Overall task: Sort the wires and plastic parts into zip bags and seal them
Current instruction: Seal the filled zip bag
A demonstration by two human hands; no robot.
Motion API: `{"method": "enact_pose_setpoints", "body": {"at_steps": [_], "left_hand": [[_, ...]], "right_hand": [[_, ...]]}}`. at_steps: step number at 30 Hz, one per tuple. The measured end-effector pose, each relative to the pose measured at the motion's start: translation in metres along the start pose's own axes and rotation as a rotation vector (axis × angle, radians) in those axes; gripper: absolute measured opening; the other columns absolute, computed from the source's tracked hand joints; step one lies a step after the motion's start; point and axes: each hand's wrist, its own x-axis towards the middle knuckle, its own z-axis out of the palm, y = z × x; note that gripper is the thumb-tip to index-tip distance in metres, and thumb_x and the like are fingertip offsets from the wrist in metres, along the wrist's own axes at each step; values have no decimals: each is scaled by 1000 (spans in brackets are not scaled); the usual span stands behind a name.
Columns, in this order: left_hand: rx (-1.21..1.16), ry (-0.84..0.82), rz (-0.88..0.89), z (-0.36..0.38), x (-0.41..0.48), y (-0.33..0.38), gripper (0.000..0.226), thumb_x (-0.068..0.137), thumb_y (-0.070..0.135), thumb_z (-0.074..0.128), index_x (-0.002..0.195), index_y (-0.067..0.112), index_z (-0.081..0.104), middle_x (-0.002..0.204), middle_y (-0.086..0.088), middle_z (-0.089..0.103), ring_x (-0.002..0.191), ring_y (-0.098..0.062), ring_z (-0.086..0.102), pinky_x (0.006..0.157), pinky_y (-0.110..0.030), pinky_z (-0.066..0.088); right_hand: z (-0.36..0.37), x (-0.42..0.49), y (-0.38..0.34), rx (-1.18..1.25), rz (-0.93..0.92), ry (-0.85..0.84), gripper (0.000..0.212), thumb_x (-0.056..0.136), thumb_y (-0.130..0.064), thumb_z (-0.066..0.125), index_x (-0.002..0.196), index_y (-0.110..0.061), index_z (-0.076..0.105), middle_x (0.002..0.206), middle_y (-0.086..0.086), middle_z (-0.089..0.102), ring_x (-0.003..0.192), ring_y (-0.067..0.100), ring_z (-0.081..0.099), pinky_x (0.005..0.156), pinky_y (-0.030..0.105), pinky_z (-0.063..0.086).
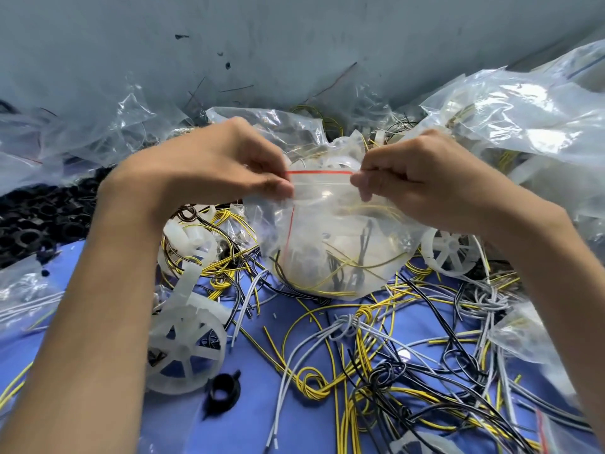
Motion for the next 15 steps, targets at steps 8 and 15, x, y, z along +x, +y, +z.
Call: {"method": "enact_pose_setpoints", "body": {"at_steps": [8, 15], "left_hand": [[-75, 141, -5, -5, -3, -5, 13, 76, 38, 67, 66, 31, 70, 62, 8, 68, 59, -4, 56, 58, -19, 42], [19, 106, 112, 15, 11, 29, 15, 76, 29, 67, 82, 18, 74, 71, 2, 70, 76, -17, 67, 78, -41, 54]], "right_hand": [[-5, 0, -11, 38, -43, 94, 32, 89, -30, 52, 62, -14, 61, 37, -5, 32, 42, 8, 37, 44, 12, 28], [4, 2, -19, -82, -51, -38, 30, 84, -34, 46, 79, -12, 66, 50, -18, 42, 45, 11, 37, 54, 29, 36]]}}
